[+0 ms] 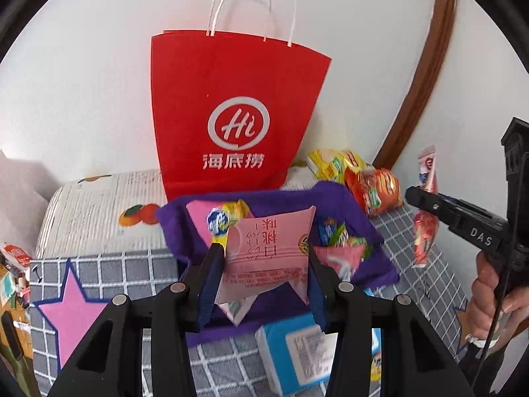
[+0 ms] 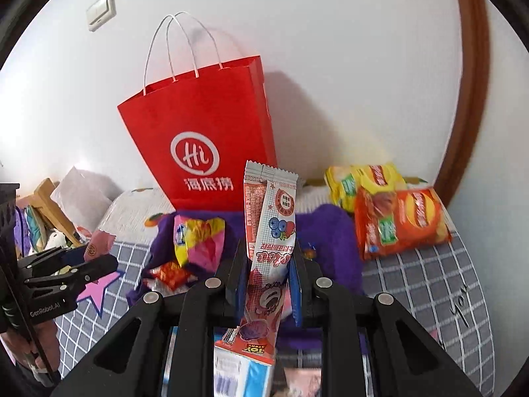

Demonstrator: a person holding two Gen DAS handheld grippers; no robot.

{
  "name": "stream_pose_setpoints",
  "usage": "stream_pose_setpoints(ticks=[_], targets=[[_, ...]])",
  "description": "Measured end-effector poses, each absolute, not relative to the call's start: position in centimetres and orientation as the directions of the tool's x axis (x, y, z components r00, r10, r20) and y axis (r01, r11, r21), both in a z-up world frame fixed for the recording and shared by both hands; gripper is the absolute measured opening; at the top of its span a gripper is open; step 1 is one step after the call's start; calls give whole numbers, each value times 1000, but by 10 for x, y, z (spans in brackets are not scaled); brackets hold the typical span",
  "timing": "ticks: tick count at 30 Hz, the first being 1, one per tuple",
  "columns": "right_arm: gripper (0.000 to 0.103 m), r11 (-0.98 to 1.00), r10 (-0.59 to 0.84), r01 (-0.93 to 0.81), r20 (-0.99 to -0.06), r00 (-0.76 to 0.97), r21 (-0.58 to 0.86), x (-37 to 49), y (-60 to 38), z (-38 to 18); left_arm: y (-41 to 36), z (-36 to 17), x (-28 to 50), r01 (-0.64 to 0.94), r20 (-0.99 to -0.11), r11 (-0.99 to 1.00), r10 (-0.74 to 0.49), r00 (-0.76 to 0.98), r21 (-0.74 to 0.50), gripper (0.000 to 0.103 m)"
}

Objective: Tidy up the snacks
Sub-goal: 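Carry the stick packet and peach packet over the purple cloth with both tools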

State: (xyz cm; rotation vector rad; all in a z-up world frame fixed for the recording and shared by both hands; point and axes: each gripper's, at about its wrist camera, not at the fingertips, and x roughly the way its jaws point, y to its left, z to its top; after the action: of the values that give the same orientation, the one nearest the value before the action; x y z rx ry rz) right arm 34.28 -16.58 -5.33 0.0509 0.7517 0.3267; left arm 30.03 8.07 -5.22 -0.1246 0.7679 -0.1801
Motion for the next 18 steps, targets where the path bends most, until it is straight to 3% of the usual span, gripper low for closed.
stream_pose_setpoints(ticks=[12, 18], targets=[[22, 927, 369, -307, -672, 642, 215, 397, -141, -75, 95, -72, 339, 55, -701, 985, -156, 696, -164, 45], [22, 933, 345, -300, -741, 576, 200, 415, -127, -103, 97, -82, 345, 44, -722, 986, -150, 676, -163, 45]])
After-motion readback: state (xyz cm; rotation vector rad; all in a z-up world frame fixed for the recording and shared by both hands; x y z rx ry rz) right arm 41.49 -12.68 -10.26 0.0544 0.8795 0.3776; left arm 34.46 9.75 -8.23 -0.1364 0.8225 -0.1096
